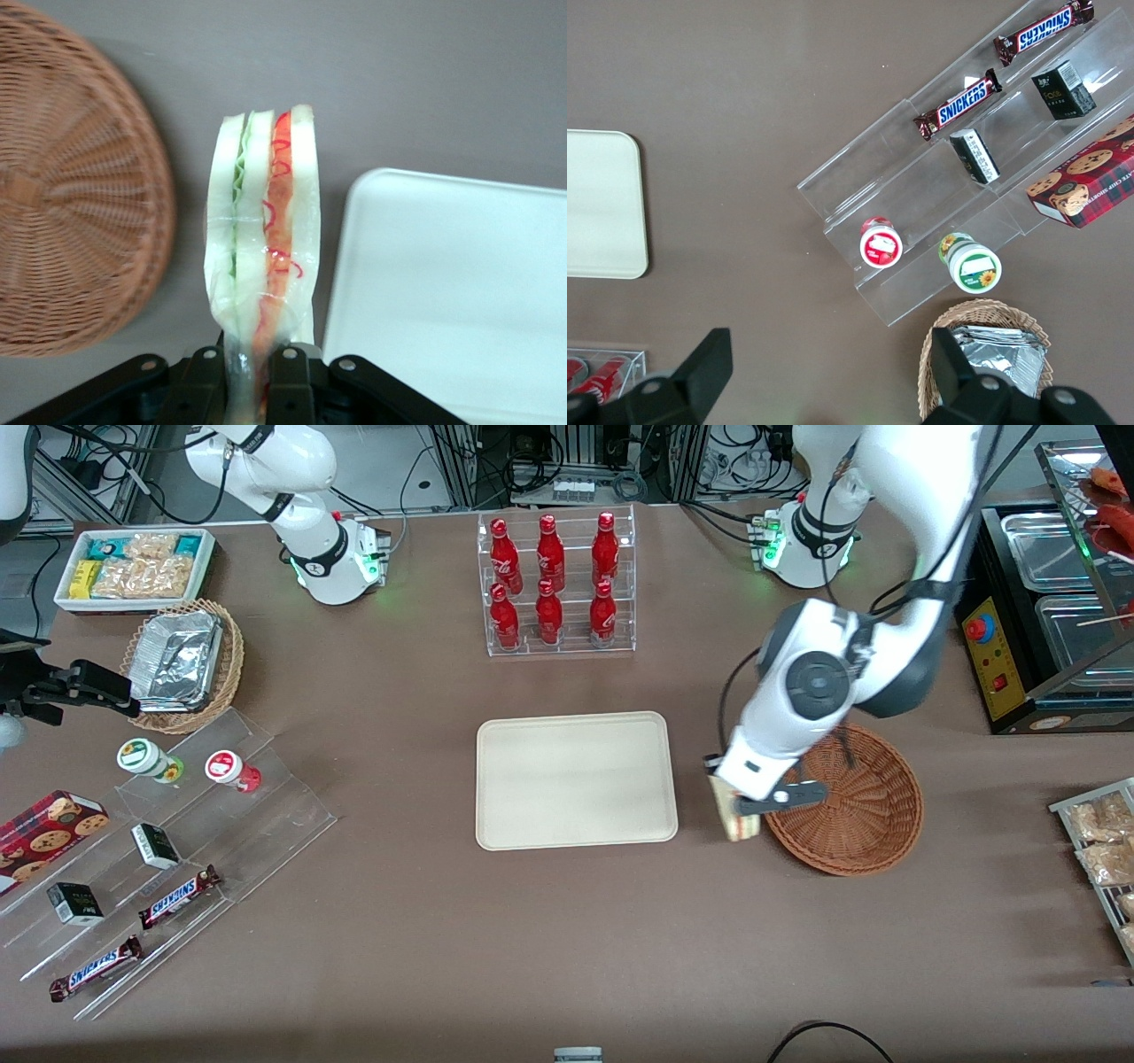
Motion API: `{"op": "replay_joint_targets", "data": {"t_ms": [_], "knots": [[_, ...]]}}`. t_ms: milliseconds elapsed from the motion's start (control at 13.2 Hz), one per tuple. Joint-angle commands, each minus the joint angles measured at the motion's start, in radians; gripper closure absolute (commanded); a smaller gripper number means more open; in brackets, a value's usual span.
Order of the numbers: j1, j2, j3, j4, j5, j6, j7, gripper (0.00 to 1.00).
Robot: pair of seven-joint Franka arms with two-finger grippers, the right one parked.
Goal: Place sandwich from basket to tray
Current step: 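Lift the sandwich and carry it over the cream tray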
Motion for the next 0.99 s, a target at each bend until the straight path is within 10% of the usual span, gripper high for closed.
{"op": "replay_joint_targets", "data": {"t_ms": [0,911], "knots": [[-0.096,0.110,0.012,0.145,-0.003,-0.038,-0.009,1.00],[-0.311,0.440,0.010,0.494,-0.087,-0.031,-0.076,1.00]]}}
